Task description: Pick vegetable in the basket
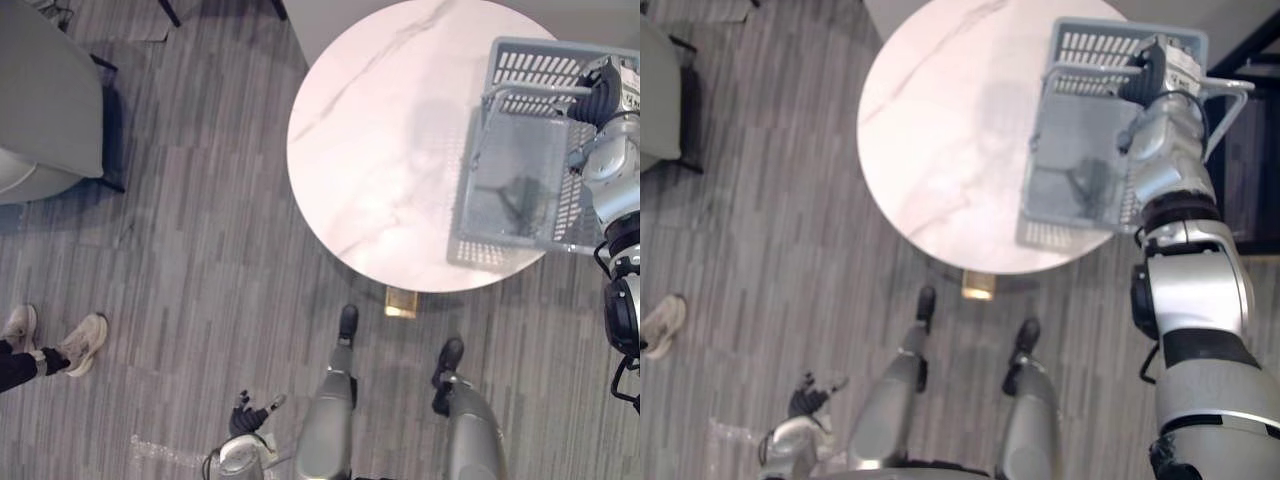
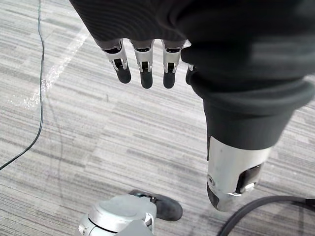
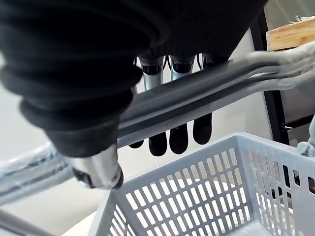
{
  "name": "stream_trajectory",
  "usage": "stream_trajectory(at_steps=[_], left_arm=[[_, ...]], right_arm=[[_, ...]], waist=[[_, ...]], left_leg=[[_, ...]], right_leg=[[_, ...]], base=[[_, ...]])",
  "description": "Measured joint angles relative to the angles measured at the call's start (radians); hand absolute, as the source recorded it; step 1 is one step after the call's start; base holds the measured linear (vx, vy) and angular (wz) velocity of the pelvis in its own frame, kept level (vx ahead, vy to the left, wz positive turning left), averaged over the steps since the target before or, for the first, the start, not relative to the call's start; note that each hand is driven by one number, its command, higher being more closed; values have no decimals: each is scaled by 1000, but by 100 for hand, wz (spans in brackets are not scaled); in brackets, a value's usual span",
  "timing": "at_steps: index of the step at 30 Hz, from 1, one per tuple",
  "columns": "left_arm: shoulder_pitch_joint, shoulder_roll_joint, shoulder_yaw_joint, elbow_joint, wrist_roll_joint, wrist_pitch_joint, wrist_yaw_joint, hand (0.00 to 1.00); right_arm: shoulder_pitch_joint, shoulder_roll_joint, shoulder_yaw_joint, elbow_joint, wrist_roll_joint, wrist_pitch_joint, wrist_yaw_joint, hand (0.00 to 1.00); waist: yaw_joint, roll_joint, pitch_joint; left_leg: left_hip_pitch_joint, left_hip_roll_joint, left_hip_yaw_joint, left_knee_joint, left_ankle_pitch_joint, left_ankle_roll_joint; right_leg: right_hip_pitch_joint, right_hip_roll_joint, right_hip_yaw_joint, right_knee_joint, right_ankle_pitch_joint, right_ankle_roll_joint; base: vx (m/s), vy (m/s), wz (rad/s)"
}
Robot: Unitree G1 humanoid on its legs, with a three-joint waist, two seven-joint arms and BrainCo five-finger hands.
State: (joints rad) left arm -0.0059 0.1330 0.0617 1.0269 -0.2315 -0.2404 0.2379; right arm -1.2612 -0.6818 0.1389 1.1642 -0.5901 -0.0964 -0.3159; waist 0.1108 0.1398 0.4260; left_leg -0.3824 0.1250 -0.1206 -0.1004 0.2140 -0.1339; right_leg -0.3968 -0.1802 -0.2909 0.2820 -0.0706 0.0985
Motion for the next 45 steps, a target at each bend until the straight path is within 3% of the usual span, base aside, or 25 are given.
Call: stream_trajectory(at_steps=[9, 18, 22, 27, 32, 37, 45], left_arm=[[-1, 0, -19, -2, 1, 4, 0, 0], [-21, -1, -15, 7, 17, 15, -1, 0], [-23, -1, 29, 35, 26, 43, -6, 0], [-19, -1, 84, 38, 61, 55, -17, 0], [21, -5, 112, 38, 99, 64, -32, 0], [43, -10, 113, 38, 133, 70, -51, 0], [92, -11, 112, 43, 202, 78, -68, 0]], right_arm=[[41, 2, -1, -9, -68, 0, 2, 100], [128, 37, 70, -33, -103, -2, 72, 100], [240, 84, 150, -99, -109, -8, 128, 100], [396, 114, 302, -244, -109, -59, 210, 100], [536, 111, 392, -490, -101, -117, 277, 100], [666, 86, 439, -638, -58, -153, 333, 100], [937, -33, 467, -842, 14, -221, 433, 100]], waist=[[6, 0, 0], [6, -2, -7], [7, -33, -52], [2, -73, -131], [-26, -117, -208], [-54, -125, -244], [-85, -130, -302]], left_leg=[[15, 1, 7, 0, 2, -1], [87, 11, 36, 1, -9, -6], [141, 18, 73, 4, -17, -17], [186, 35, 107, 4, -31, -24], [232, 55, 170, 3, -58, -22], [267, 59, 215, 1, -76, -18], [307, 56, 253, -1, -93, -15]], right_leg=[[3, 1, 15, 10, -2, -1], [69, 12, 33, -3, -2, -1], [114, 20, 60, -25, 0, 1], [157, 37, 80, -59, 2, 3], [184, 64, 136, -109, 20, 6], [221, 77, 173, -168, 54, 11], [251, 80, 208, -194, 62, 17]], base=[[12, -34, -2], [-1, -38, -6], [59, -27, -18], [65, -33, -18], [38, -14, -34], [31, 14, -28], [29, 11, -12]])
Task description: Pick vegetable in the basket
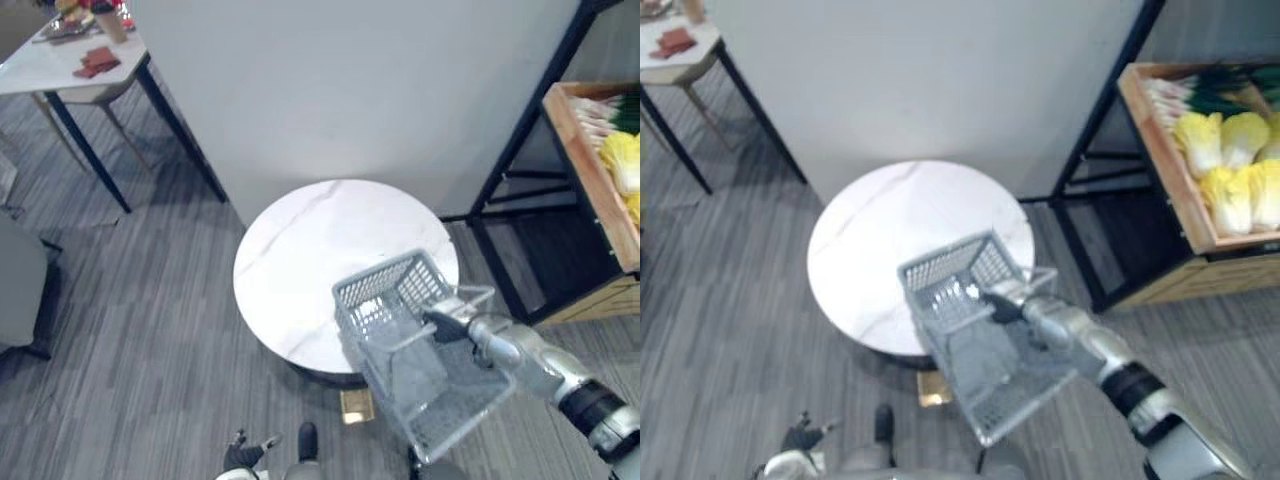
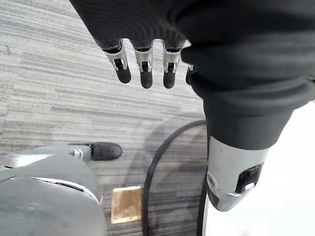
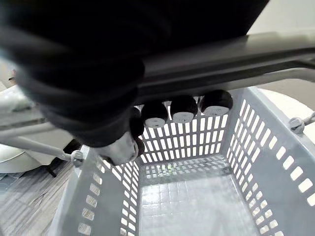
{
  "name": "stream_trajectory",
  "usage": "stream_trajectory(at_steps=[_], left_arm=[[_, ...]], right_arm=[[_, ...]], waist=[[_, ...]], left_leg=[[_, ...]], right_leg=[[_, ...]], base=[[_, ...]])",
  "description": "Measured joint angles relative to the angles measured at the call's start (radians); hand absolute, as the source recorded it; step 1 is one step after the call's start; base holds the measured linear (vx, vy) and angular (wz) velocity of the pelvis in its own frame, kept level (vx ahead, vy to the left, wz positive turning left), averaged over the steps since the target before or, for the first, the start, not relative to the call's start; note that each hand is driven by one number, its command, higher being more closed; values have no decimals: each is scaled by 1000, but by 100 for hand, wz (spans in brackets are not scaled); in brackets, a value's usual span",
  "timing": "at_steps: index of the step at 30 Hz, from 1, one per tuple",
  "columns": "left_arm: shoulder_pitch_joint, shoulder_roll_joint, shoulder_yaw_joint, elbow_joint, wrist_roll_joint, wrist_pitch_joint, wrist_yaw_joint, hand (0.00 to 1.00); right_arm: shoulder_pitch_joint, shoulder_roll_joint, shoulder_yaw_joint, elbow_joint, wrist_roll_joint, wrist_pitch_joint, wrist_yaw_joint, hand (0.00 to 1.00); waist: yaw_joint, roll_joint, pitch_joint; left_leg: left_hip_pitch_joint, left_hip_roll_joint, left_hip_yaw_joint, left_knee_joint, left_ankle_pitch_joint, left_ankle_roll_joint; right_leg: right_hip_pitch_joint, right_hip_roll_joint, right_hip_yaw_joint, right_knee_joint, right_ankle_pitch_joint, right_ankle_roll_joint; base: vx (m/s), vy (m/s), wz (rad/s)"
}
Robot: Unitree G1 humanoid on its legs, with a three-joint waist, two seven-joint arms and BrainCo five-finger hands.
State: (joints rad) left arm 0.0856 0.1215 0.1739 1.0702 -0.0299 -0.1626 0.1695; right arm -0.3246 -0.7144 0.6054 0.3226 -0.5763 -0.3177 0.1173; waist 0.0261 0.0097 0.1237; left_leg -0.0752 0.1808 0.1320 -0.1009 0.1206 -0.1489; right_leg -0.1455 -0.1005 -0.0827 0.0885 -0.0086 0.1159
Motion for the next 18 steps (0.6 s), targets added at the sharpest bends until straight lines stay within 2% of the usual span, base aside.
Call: stream_trajectory(at_steps=[5, 7, 11, 13, 14, 15, 18], left_arm=[[2, 0, -19, 5, 16, 1, 0, 0], [9, 0, -33, 5, 44, 1, -1, 0], [10, 2, -76, 5, 53, 6, 0, 0], [7, 15, -105, 5, 59, 11, 1, 0], [4, 18, -110, 5, 73, 11, 1, 0], [-1, 24, -120, 6, 90, 12, 2, 0], [-16, 53, -150, 33, 125, 10, 2, 0]], right_arm=[[116, -43, -51, 0, 9, -17, -2, 100], [164, -47, -102, 9, 4, -15, -2, 100], [271, -47, -196, 8, -18, -16, -11, 100], [346, -47, -255, 6, -56, -18, -35, 100], [367, -47, -275, 5, -60, -18, -42, 100], [396, -47, -310, 4, -85, -19, -50, 100], [416, -46, -333, 3, -135, -14, -82, 100]], waist=[[-2, 0, -13], [-24, 0, -20], [-32, -11, -25], [-57, -33, -23], [-58, -39, -20], [-62, -41, -23], [-88, -81, -15]], left_leg=[[28, -5, 21, -2, -12, 3], [31, -13, 22, -2, -15, 7], [62, -27, 47, -2, -25, 17], [73, -41, 58, -1, -30, 23], [77, -44, 71, 1, -32, 24], [78, -53, 95, 0, -37, 31], [70, -73, 180, 4, -57, 46]], right_leg=[[19, -3, 16, -6, -1, 10], [26, -10, 19, -15, 2, 16], [43, -22, 43, -16, 5, 21], [43, -32, 61, -14, 12, 21], [39, -34, 75, -14, 17, 27], [24, -41, 101, -14, 28, 41], [-18, -57, 177, -40, 59, 73]], base=[[-6, 14, -10], [0, 0, 0], [27, 37, -14], [35, 53, -17], [12, 43, -44], [-11, 47, -49], [-52, 64, -76]])
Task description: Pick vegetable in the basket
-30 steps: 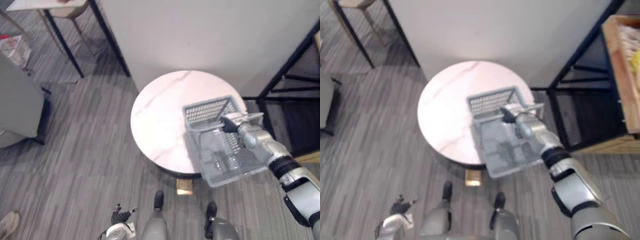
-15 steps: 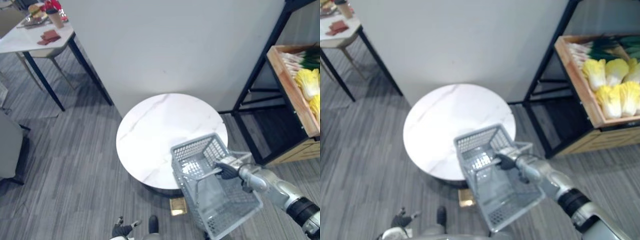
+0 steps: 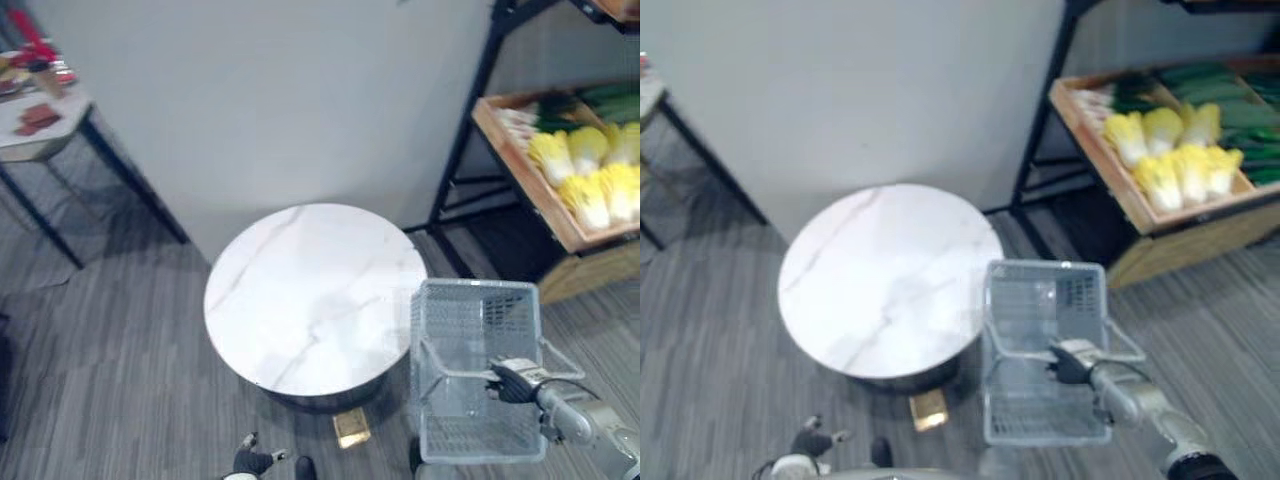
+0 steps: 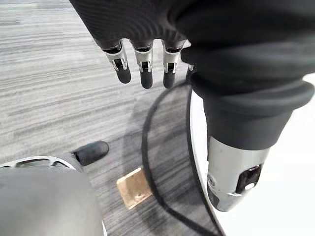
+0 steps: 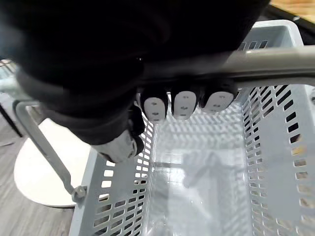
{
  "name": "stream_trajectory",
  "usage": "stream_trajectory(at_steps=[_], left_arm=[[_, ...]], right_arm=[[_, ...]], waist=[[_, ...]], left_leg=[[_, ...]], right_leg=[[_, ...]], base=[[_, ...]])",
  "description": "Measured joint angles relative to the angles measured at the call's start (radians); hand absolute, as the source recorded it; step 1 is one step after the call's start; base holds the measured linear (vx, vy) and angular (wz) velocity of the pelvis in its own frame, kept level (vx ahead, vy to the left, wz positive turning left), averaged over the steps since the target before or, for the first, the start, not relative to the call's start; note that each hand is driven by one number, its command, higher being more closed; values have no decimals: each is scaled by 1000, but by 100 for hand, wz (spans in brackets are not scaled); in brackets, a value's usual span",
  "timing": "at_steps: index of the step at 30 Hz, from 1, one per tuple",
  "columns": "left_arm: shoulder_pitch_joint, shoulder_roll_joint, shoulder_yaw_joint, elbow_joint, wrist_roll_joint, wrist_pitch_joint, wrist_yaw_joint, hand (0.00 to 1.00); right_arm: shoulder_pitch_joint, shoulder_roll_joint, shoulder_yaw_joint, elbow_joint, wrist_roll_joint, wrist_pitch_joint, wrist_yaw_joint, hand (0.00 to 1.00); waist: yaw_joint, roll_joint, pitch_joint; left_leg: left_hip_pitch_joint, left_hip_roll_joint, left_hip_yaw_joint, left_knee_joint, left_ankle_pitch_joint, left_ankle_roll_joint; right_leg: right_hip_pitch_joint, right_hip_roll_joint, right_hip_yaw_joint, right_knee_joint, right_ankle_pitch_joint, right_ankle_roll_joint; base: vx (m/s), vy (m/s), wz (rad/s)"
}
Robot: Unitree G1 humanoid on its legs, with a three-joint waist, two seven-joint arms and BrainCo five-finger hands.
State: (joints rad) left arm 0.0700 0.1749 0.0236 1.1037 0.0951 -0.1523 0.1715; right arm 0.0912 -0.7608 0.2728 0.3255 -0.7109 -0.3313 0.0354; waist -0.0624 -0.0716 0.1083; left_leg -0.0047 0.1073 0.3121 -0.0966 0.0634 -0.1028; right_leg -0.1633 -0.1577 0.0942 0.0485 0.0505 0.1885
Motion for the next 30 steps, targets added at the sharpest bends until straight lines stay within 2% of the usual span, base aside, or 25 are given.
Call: stream_trajectory(at_steps=[1, 2, 3, 4, 5, 6, 7, 8, 9, 10, 12, 13, 14, 15, 16, 17, 18, 20, 23, 24, 25, 27, 28, 29, 30], left_arm=[[-1, 10, 1, 1, 6, 0, 0, 0], [-3, 31, 3, 2, 10, 0, 2, 0], [0, 33, 7, 4, 22, 0, 2, 0], [2, 31, 12, 5, 32, 0, 2, 0], [9, 66, 29, -2, 35, 3, -1, 0], [12, 63, 48, 3, 36, 7, -2, 0], [22, 45, 77, 15, 35, 12, -4, 0], [29, 30, 91, 18, 33, 10, -7, 0], [29, 22, 100, 18, 31, 9, -18, 0], [32, 24, 97, 15, 28, 9, -28, 0], [51, 21, 97, 16, 27, 10, -46, 0], [54, 20, 97, 26, 26, 10, -61, 0], [52, 20, 97, 33, 26, 10, -65, 0], [46, 22, 98, 42, 25, 11, -70, 0], [42, -6, 89, 50, 24, 11, -76, 0], [42, -18, 82, 50, 24, 11, -81, 0], [42, -33, 63, 48, 24, 10, -91, 0], [40, -35, 60, 48, 24, 12, -94, 0], [49, -36, 65, 43, 24, 12, -96, 0], [48, -35, 83, 43, 25, 12, -97, 0], [47, -33, 92, 43, 24, 11, -98, 0], [44, -27, 100, 47, 24, 12, -102, 0], [40, -24, 98, 43, 14, 11, -102, 0], [42, -29, 96, 38, -4, 10, -101, 0], [45, -44, 88, 38, -15, 9, -99, 0]], right_arm=[[9, 0, 0, -2, -5, 1, -6, 100], [18, 4, -4, -2, -21, 5, -9, 100], [25, 11, -25, 7, -37, 6, -10, 100], [18, 22, -32, 15, -38, 8, -13, 100], [28, 25, -34, 20, -51, 12, -35, 100], [26, 22, -43, 28, -61, 12, -42, 100], [17, 21, -73, 51, -77, 18, -56, 100], [14, 24, -79, 65, -80, 26, -60, 100], [11, 25, -98, 86, -110, 28, -61, 100], [9, 22, -106, 111, -117, 27, -63, 100], [-12, 22, -109, 136, -119, 36, -69, 100], [-30, 22, -109, 135, -119, 38, -73, 100], [-36, 23, -109, 135, -120, 40, -73, 100], [-46, 23, -109, 135, -127, 46, -73, 100], [-56, 25, -110, 135, -144, 67, -72, 100], [-52, 25, -112, 135, -146, 72, -72, 100], [-38, 26, -113, 135, -152, 79, -70, 100], [3, 34, -144, 120, -152, 79, -70, 100], [25, 35, -190, 110, -152, 80, -71, 100], [26, 34, -199, 98, -152, 80, -73, 100], [26, 34, -201, 88, -151, 80, -73, 100], [31, 34, -214, 54, -151, 79, -75, 100], [25, 31, -218, 49, -151, 81, -78, 100], [14, 31, -218, 49, -151, 83, -79, 100], [-19, 31, -214, 49, -150, 86, -83, 100]], waist=[[-10, -13, -4], [-17, -33, 1], [-13, -10, 1], [-11, 0, 4], [-14, -41, 5], [-7, -46, 7], [3, -19, 3], [15, 1, -1], [2, 15, 0], [-9, 25, -2], [1, 29, -10], [10, 22, -17], [11, 12, -22], [12, 8, -22], [9, 34, -15], [8, 53, -17], [14, 73, -18], [0, 79, -17], [-15, 94, -24], [-16, 80, -16], [-16, 82, -16], [-24, 77, 0], [-17, 61, 14], [-12, 63, 15], [-7, 81, 20]], left_leg=[[2, -10, 18, 1, -2, 5], [-3, -15, 56, 24, 1, 25], [-16, 36, 101, 44, -7, 33], [-18, 62, 120, 57, -10, 31], [-22, 66, 147, 144, -69, 14], [-23, 77, 168, 180, -101, 14], [-10, 112, 205, 184, -119, 32], [-1, 134, 246, 177, -115, 35], [14, 157, 293, 168, -102, 32], [30, 171, 329, 167, -90, 22], [47, 191, 408, 169, -76, 4], [50, 199, 462, 175, -65, -9], [50, 199, 485, 179, -59, -16], [50, 192, 521, 183, -44, -34], [46, 210, 526, 157, -32, -37], [51, 212, 526, 137, -26, -39], [74, 212, 542, 96, -14, -24], [103, 226, 554, 99, 11, -52], [129, 280, 591, 158, 38, -57], [126, 309, 604, 223, 37, -56], [126, 325, 607, 262, 39, -54], [97, 377, 501, 420, 56, -19], [57, 352, 331, 495, 5, -4], [44, 316, 248, 509, -42, -10], [14, 226, 107, 519, -128, -7]], right_leg=[[-8, -5, 4, -13, 6, 4], [-8, -25, -24, -49, -15, 8], [-13, -17, -109, -42, -81, -30], [-32, -13, -172, 20, -83, -86], [-43, -34, -282, 143, 55, -122], [-42, -27, -292, 142, 63, -122], [-11, 13, -259, 40, 140, -122], [0, 22, -253, 1, 167, -137], [-20, 17, -326, 162, 47, -222], [-21, -12, -382, 292, -42, -229], [-5, -59, -439, 308, -78, -246], [-16, -88, -467, 289, -86, -237], [-27, -94, -474, 272, -95, -220], [-26, -71, -481, 208, -129, -145], [-22, -17, -471, 141, -109, -127], [-17, 0, -472, 116, -107, -127], [-7, 13, -506, 93, -110, -120], [-8, 28, -522, 133, -112, -147], [16, 80, -484, 101, -103, -164], [18, 92, -459, 95, -99, -175], [21, 98, -448, 95, -97, -182], [50, 109, -404, 93, -104, -205], [59, 100, -361, 92, -106, -216], [63, 94, -337, 89, -110, -217], [75, 93, -281, 76, -110, -216]], base=[[-49, 69, -65], [-32, 65, -80], [-32, 29, -89], [33, 21, -109], [48, -4, -96], [-20, 7, -133], [-93, -36, -120], [-106, -7, -128], [-12, 6, -104], [-7, 10, -93], [-38, -78, -124], [-76, -151, -139], [-96, -274, -126], [-84, -256, -104], [-102, -282, -91], [-68, -156, -83], [-49, -118, -60], [17, -96, -35], [38, -120, -43], [42, -70, -71], [63, -72, -69], [75, -84, -62], [41, -44, -68], [44, 8, -105], [47, 36, -96]])
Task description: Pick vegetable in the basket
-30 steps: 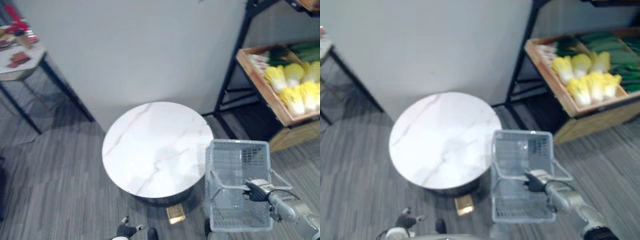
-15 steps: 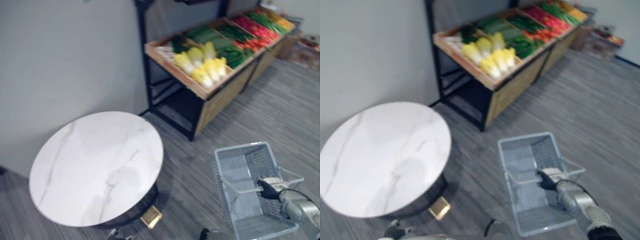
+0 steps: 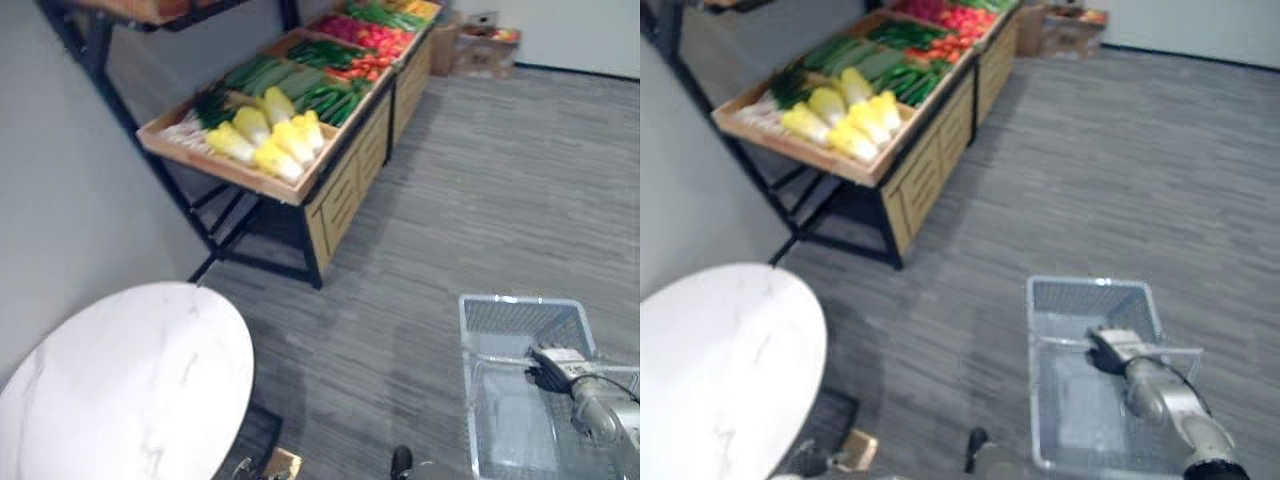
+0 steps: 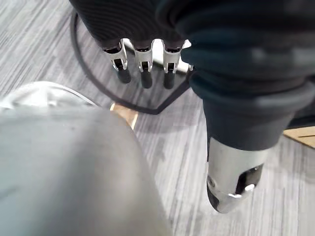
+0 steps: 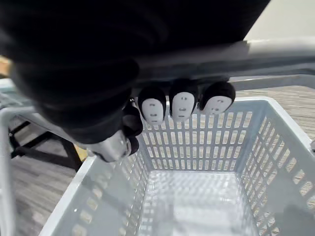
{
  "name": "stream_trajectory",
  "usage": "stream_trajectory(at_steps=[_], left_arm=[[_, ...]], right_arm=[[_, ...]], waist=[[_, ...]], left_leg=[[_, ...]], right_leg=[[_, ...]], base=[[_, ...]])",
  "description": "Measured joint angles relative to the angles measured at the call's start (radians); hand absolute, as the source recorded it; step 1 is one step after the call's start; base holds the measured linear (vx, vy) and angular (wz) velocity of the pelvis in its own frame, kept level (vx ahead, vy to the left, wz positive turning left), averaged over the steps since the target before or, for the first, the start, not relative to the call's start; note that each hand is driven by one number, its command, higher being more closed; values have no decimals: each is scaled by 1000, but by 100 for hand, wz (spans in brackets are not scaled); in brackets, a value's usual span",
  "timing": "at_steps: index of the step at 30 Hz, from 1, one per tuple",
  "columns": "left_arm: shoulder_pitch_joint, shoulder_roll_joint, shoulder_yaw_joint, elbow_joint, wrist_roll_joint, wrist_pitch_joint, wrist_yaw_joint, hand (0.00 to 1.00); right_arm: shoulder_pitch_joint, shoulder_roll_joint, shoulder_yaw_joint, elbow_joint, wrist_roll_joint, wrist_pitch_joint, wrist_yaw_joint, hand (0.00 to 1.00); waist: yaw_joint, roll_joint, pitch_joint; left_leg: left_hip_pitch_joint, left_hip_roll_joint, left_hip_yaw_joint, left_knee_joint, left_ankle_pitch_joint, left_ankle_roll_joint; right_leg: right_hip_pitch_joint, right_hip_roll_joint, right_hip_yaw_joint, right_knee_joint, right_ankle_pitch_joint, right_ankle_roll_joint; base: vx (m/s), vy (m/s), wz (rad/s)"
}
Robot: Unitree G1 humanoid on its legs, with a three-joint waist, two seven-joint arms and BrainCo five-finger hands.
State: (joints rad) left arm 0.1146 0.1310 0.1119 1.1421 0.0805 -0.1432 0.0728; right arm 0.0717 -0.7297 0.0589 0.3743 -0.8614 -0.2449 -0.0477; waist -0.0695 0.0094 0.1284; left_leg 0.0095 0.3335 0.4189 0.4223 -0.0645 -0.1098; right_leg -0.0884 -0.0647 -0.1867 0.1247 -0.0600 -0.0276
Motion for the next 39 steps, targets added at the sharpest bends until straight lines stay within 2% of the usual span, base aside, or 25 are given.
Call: stream_trajectory(at_steps=[2, 4, 6, 9, 10, 12, 15, 17, 19, 21, 22, 25, 26, 27, 28, 30, 31, 32, 33, 34, 35, 36, 37, 38, 39], left_arm=[[7, -12, -14, -2, -1, -2, 0, 0], [11, -11, -28, -8, -24, -7, 0, 0], [8, -16, -32, -9, -38, -7, -2, 0], [2, -39, -31, -10, -40, -10, -2, 0], [2, -47, -32, -10, -39, -10, 0, 0], [-1, -45, -34, -12, -40, -11, 1, 0], [2, -51, -26, -27, -40, -11, 5, 0], [8, -51, 0, -48, -41, -22, 9, 0], [28, -59, -1, -47, -41, -21, 10, 0], [39, -47, -5, -44, -40, -21, 18, 0], [38, -39, -9, -39, -39, -20, 18, 0], [39, -29, -21, -10, -34, -19, 25, 0], [41, -10, -45, -7, -34, -17, 29, 0], [35, 13, -80, -11, -34, -10, 31, 0], [29, 27, -107, -13, -34, -7, 30, 0], [2, 38, -129, -20, -35, -6, 30, 0], [-14, 38, -125, -32, -37, -5, 31, 0], [-23, 38, -121, -36, -39, -5, 32, 0], [-42, 38, -112, -48, -39, -6, 35, 0], [-53, 37, -105, -65, -39, -7, 39, 0], [-53, 36, -105, -77, -39, -8, 39, 0], [-54, 34, -104, -95, -39, -11, 39, 0], [-55, 30, -103, -107, -39, -11, 39, 0], [-55, 30, -103, -107, -39, -11, 39, 0], [-50, 37, -89, -107, -39, -11, 39, 0]], right_arm=[[-28, 1, 20, 14, 7, 2, -10, 100], [-27, 1, 36, 29, 14, 1, -11, 100], [-29, 1, 34, 29, 16, 1, -13, 100], [-29, -11, 29, 29, 16, 9, -14, 100], [-29, -12, 30, 28, 16, 12, -14, 100], [-29, -21, 29, 30, 16, 16, -15, 100], [-31, -18, 35, 36, 15, 16, -15, 100], [-38, -12, 37, 39, 16, 15, -15, 100], [-68, -1, 38, 50, 16, 15, -15, 100], [-62, 47, 39, 74, 16, 13, -15, 100], [-55, 53, 38, 74, 16, 13, -15, 100], [-36, 108, 28, 96, 15, 20, -15, 100], [-35, 131, 28, 101, 15, 23, -24, 100], [-36, 145, 26, 109, 17, 28, -31, 100], [-35, 154, 15, 114, 18, 33, -34, 100], [-38, 159, -13, 116, 13, 37, -40, 100], [-51, 157, -14, 124, 11, 38, -40, 100], [-51, 157, -14, 127, 10, 39, -40, 100], [-50, 157, -14, 136, 8, 42, -40, 100], [-48, 158, -18, 144, 7, 45, -40, 100], [-48, 158, -24, 145, 7, 47, -40, 100], [-48, 159, -52, 145, 7, 48, -40, 100], [-44, 160, -73, 145, 6, 57, -40, 100], [-37, 160, -82, 145, 6, 61, -40, 100], [-22, 160, -91, 145, 5, 66, -40, 100]], waist=[[25, 14, 5], [35, 25, 7], [37, 40, 14], [49, 75, 27], [52, 89, 24], [47, 89, 34], [63, 102, 40], [77, 83, 53], [75, 115, 34], [79, 69, 11], [77, 62, 5], [75, 41, 3], [72, 10, 8], [70, -3, 13], [64, -10, 19], [49, -12, 39], [41, -5, 54], [41, -2, 56], [41, 3, 62], [35, -1, 62], [27, -3, 60], [14, -2, 61], [12, -9, 59], [15, -18, 59], [19, -34, 59]], left_leg=[[-25, -90, -87, -20, -55, 3], [-65, -144, -117, -87, -62, 12], [-106, -164, -130, -197, -34, 28], [-135, -194, -189, -334, 49, 14], [-137, -214, -191, -337, 39, 16], [-149, -244, -214, -301, 8, 33], [-164, -243, -214, -194, -24, 68], [-255, -241, -222, -3, -64, 53], [-266, -223, -257, -82, -49, 47], [-238, -271, -238, -117, -84, 76], [-233, -286, -234, -122, -98, 81], [-145, -331, -211, -202, -106, 125], [-98, -352, -209, -220, -114, 142], [-43, -368, -217, -231, -128, 163], [-5, -369, -234, -236, -138, 177], [72, -361, -269, -269, -141, 181], [113, -343, -277, -289, -141, 181], [125, -335, -286, -295, -140, 181], [143, -322, -301, -299, -140, 180], [150, -317, -324, -299, -141, 178], [151, -317, -333, -299, -143, 168], [153, -308, -360, -298, -164, 133], [159, -298, -383, -298, -188, 92], [164, -296, -392, -298, -197, 77], [183, -286, -417, -298, -224, 31]], right_leg=[[5, 3, 70, -3, 2, -1], [8, 10, 95, -6, 1, -1], [5, 24, 111, -6, 1, 0], [-13, 35, 131, 28, -21, 31], [-8, 21, 128, 33, -20, 41], [-4, -11, 125, 33, -30, 69], [61, -21, 128, -36, -30, 78], [126, -48, 134, -99, -20, 95], [144, -34, 142, -107, -40, 117], [121, -95, 166, -49, -102, 150], [115, -111, 166, -29, -108, 162], [-52, -141, 209, 380, -111, 173], [-107, -159, 233, 537, -81, 189], [-164, -170, 251, 704, 12, 198], [-193, -168, 254, 808, 47, 199], [-254, -152, 212, 903, -28, 100], [-269, -133, 165, 841, -75, 82], [-276, -123, 141, 785, -85, 73], [-279, -108, 111, 634, -89, 68], [-276, -103, 115, 463, -77, 85], [-274, -104, 126, 380, -67, 92], [-276, -109, 164, 236, -46, 113], [-283, -121, 210, 136, 0, 114], [-285, -131, 229, 94, 23, 114], [-269, -147, 248, 44, 59, 109]], base=[[45, 53, -113], [35, 74, -79], [52, 154, -40], [82, 196, -23], [119, 208, -4], [177, 212, 22], [201, 157, 7], [210, 115, -7], [206, 160, -24], [324, 257, -20], [320, 177, -4], [295, 180, -3], [415, 189, 11], [360, 113, 27], [366, 49, 40], [386, -9, 51], [334, -33, 41], [320, -62, 42], [324, -107, 54], [330, -140, 65], [349, -192, 80], [370, -241, 80], [461, -336, 74], [405, -333, 70], [440, -423, 68]])
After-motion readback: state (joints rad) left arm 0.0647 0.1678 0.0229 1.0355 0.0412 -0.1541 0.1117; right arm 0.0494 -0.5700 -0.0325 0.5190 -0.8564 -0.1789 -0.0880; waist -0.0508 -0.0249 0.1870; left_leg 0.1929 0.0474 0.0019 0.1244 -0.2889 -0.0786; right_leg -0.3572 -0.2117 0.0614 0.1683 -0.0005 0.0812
